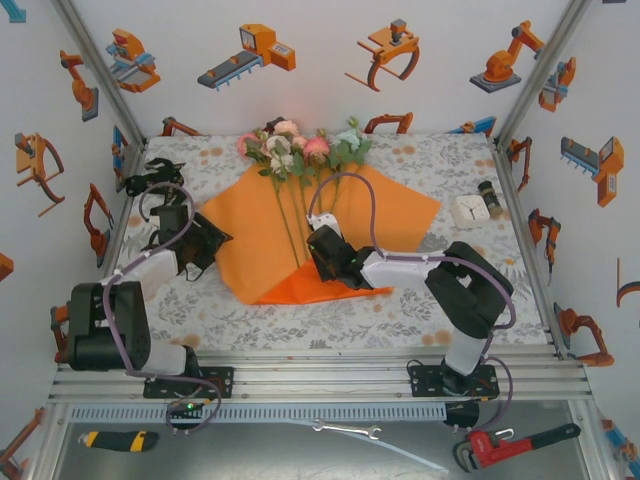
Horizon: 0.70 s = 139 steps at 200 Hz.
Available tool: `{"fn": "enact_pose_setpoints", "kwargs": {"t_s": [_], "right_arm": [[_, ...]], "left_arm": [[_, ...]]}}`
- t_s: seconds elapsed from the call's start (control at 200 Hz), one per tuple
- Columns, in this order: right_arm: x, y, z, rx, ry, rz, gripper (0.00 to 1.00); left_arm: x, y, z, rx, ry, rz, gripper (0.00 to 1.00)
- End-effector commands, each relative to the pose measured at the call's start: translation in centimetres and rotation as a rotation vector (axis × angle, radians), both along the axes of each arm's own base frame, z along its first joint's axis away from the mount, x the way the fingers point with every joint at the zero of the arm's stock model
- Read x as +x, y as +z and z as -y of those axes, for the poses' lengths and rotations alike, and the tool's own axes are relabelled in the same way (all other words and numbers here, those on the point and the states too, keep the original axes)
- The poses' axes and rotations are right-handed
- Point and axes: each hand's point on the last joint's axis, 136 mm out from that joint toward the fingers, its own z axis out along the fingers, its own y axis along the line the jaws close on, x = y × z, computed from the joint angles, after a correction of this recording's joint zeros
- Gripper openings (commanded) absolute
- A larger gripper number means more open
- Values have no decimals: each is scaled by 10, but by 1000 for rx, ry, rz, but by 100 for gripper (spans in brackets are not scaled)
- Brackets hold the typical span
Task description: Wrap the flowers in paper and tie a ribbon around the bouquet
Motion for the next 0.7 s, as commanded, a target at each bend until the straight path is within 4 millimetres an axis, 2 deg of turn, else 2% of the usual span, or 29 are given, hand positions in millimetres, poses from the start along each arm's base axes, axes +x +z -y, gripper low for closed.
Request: {"fn": "enact_pose_setpoints", "kwargs": {"t_s": [0.0, 0.105, 0.205, 0.285, 0.406, 0.526, 0.691], "right_arm": [[0, 12, 0, 16, -18, 13, 44], [0, 13, -1, 20, -20, 15, 44], [0, 13, -1, 22, -18, 14, 44], [0, 14, -2, 30, -17, 13, 44], [-1, 15, -2, 36, -19, 8, 44], [0, 15, 0, 32, -28, 12, 44], [2, 15, 0, 40, -47, 17, 44]], "left_arm": [[-16, 12, 12, -23, 11, 10, 61], [-37, 10, 11, 40, 24, -13, 60], [-51, -2, 7, 124, 26, -40, 59], [-56, -13, 2, 173, 11, -93, 55], [-57, -18, 9, 200, -51, -138, 46], [-58, -13, 16, 206, -80, -129, 32], [-53, 15, 55, 173, -180, -56, 14]]}}
